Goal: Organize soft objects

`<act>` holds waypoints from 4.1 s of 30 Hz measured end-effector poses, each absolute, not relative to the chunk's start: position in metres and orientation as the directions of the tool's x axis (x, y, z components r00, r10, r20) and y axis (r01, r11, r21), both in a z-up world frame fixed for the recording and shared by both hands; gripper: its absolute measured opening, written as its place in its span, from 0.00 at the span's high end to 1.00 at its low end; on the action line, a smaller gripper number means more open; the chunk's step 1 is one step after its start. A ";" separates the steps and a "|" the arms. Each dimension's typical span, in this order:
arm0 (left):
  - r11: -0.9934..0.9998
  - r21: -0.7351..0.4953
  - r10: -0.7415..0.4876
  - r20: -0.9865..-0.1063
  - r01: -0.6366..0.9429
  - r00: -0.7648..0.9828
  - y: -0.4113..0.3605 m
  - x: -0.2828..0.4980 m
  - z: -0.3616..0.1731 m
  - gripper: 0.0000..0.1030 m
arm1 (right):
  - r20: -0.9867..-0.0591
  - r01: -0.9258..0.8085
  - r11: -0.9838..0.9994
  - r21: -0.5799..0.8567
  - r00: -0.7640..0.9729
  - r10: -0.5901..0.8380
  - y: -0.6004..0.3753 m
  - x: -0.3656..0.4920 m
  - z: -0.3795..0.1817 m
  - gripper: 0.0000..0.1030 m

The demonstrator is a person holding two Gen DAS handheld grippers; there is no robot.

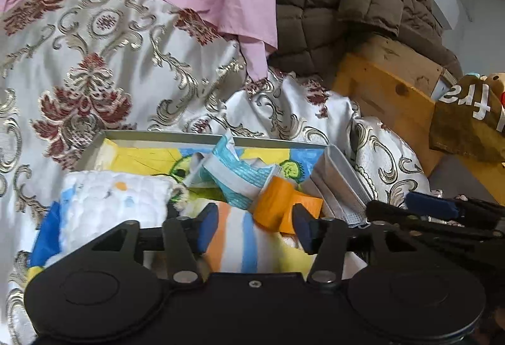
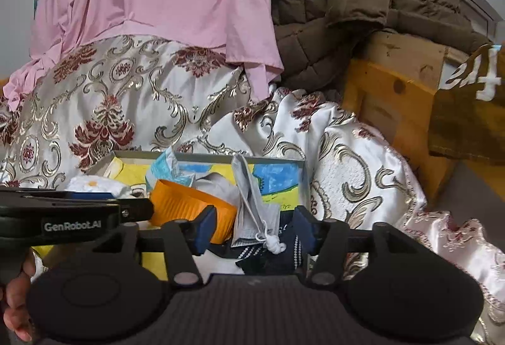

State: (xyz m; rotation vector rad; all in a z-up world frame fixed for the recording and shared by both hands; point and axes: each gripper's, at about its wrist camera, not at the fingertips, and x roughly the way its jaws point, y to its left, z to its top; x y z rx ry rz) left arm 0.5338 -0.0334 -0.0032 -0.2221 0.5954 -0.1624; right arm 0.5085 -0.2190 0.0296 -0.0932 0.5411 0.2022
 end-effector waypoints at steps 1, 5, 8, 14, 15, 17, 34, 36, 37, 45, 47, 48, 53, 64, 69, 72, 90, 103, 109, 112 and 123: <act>0.964 -0.252 -0.209 -0.532 0.083 0.820 -0.031 0.530 -0.001 0.40 | -0.516 -0.213 0.977 -0.029 0.840 0.168 -0.220 0.506 0.032 0.37; 0.967 -0.250 -0.175 -0.516 0.048 0.839 -0.023 0.512 0.006 0.31 | -0.500 -0.212 0.977 0.005 0.846 0.186 -0.224 0.494 0.042 0.27; 0.973 -0.227 -0.155 -0.503 0.043 0.851 -0.019 0.495 0.015 0.27 | -0.487 -0.209 0.977 0.033 0.851 0.199 -0.225 0.481 0.048 0.22; 0.977 -0.213 -0.111 -0.456 0.014 0.883 -0.010 0.452 0.033 0.16 | -0.466 -0.211 0.976 0.062 0.858 0.215 -0.224 0.449 0.060 0.10; 0.978 -0.207 -0.101 -0.449 0.007 0.888 -0.009 0.444 0.036 0.14 | -0.462 -0.208 0.975 0.073 0.860 0.218 -0.224 0.443 0.062 0.08; 0.980 -0.198 -0.077 -0.430 -0.011 0.900 -0.007 0.428 0.043 0.11 | -0.455 -0.206 0.975 0.086 0.862 0.222 -0.225 0.431 0.066 0.06; 0.986 -0.162 0.002 -0.251 -0.044 0.968 0.001 0.297 0.079 0.01 | -0.336 -0.204 0.970 0.134 0.911 0.238 -0.233 0.316 0.099 0.00; 0.987 -0.153 0.010 -0.238 -0.048 0.971 0.000 0.284 0.080 0.01 | -0.329 -0.207 0.970 0.127 0.914 0.238 -0.233 0.303 0.101 0.00; 0.987 -0.154 0.011 -0.234 -0.048 0.972 0.000 0.277 0.081 0.01 | -0.325 -0.209 0.970 0.123 0.915 0.238 -0.233 0.297 0.102 0.00; 0.982 -0.180 0.022 -0.216 -0.062 0.976 0.004 0.238 0.082 0.01 | -0.281 -0.203 0.972 0.117 0.932 0.229 -0.232 0.255 0.110 0.00; 0.981 -0.183 0.028 -0.213 -0.068 0.977 0.004 0.229 0.080 0.01 | -0.273 -0.197 0.973 0.120 0.936 0.223 -0.232 0.247 0.111 0.00; 0.980 -0.185 0.030 -0.211 -0.070 0.977 0.004 0.224 0.079 0.01 | -0.270 -0.197 0.973 0.120 0.937 0.223 -0.232 0.243 0.112 0.00; 0.979 -0.188 0.041 -0.211 -0.081 0.977 0.008 0.206 0.076 0.01 | -0.258 -0.195 0.973 0.125 0.940 0.222 -0.233 0.224 0.113 0.00; 0.973 -0.205 0.058 -0.212 -0.102 0.976 0.016 0.163 0.066 0.01 | -0.252 -0.206 0.973 0.107 0.941 0.227 -0.227 0.180 0.106 0.00; 0.972 -0.204 0.076 -0.202 -0.118 0.976 0.017 0.142 0.061 0.01 | -0.244 -0.204 0.973 0.106 0.944 0.224 -0.223 0.161 0.099 0.00; 0.967 -0.219 0.090 -0.195 -0.133 0.977 0.019 0.127 0.057 0.01 | -0.237 -0.205 0.974 0.097 0.946 0.223 -0.221 0.148 0.093 0.00; 0.961 -0.212 0.136 -0.191 -0.176 0.972 0.027 0.091 0.047 0.01 | -0.221 -0.191 0.977 0.099 0.953 0.209 -0.220 0.111 0.077 0.00; 0.954 -0.208 0.160 -0.260 -0.217 0.952 0.038 0.085 0.022 0.01 | -0.227 -0.174 0.980 0.094 0.955 0.192 -0.212 0.098 0.055 0.00; 0.950 -0.203 0.182 -0.253 -0.236 0.950 0.041 0.082 0.017 0.01 | -0.236 -0.165 0.981 0.104 0.954 0.186 -0.210 0.097 0.049 0.00; 0.951 -0.195 0.186 -0.258 -0.240 0.948 0.042 0.082 0.015 0.01 | -0.243 -0.166 0.981 0.098 0.952 0.185 -0.208 0.098 0.046 0.00; 0.951 -0.176 0.201 -0.266 -0.252 0.943 0.043 0.083 0.007 0.01 | -0.257 -0.162 0.982 0.093 0.949 0.181 -0.206 0.101 0.040 0.00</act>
